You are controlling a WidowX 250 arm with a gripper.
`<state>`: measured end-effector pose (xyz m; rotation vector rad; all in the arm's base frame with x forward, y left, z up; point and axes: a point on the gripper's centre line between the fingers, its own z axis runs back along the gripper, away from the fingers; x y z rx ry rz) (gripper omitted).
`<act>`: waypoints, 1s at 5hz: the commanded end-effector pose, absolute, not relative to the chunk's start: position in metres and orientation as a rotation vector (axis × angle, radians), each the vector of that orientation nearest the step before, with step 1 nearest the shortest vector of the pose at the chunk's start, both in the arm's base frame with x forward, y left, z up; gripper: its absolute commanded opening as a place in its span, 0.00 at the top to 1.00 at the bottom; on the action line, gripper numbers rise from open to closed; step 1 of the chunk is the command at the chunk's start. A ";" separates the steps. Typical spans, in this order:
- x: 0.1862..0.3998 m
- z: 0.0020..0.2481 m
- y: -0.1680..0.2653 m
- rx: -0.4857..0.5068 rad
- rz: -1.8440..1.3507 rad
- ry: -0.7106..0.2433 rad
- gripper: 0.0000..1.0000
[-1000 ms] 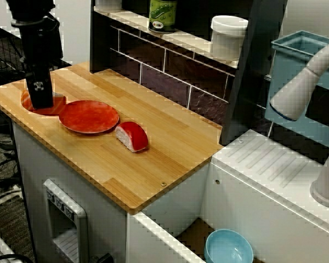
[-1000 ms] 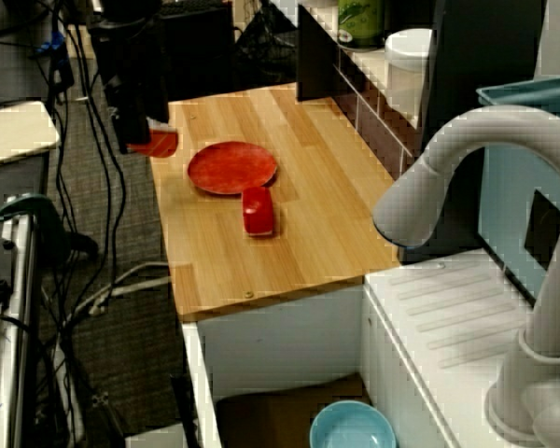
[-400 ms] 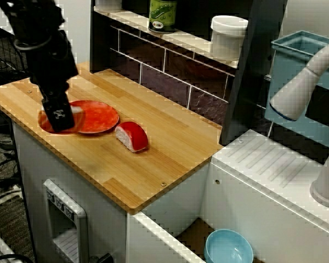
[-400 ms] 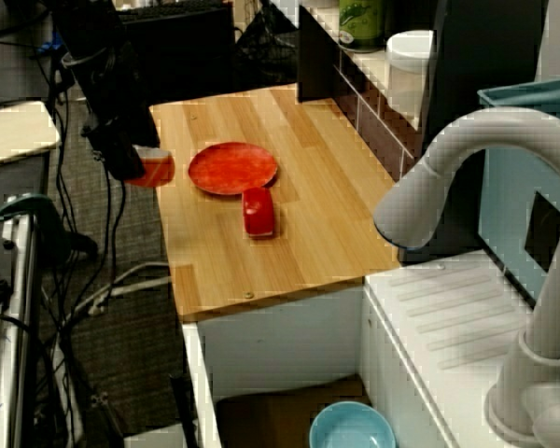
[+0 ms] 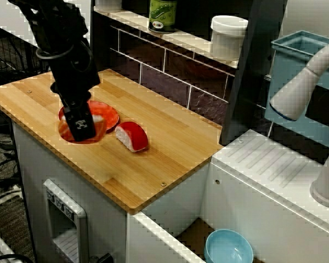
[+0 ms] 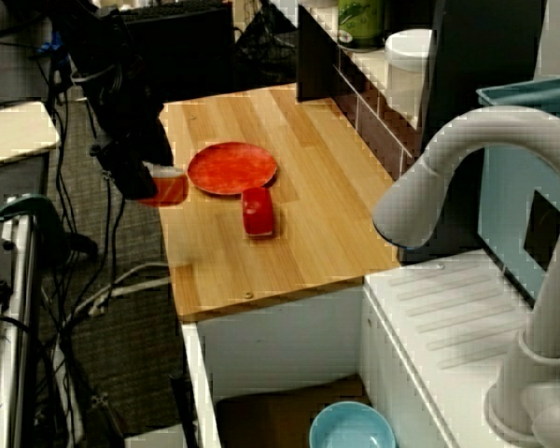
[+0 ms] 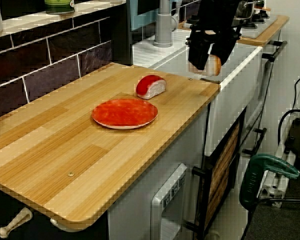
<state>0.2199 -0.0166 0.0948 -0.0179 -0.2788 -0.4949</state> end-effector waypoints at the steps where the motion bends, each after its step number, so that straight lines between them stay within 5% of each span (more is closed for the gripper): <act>1: 0.236 0.088 -0.045 -0.214 -0.621 -0.164 1.00; 3: 0.253 0.044 -0.058 -0.185 -0.599 -0.117 1.00; 5: 0.261 0.037 -0.050 -0.188 -0.563 -0.096 1.00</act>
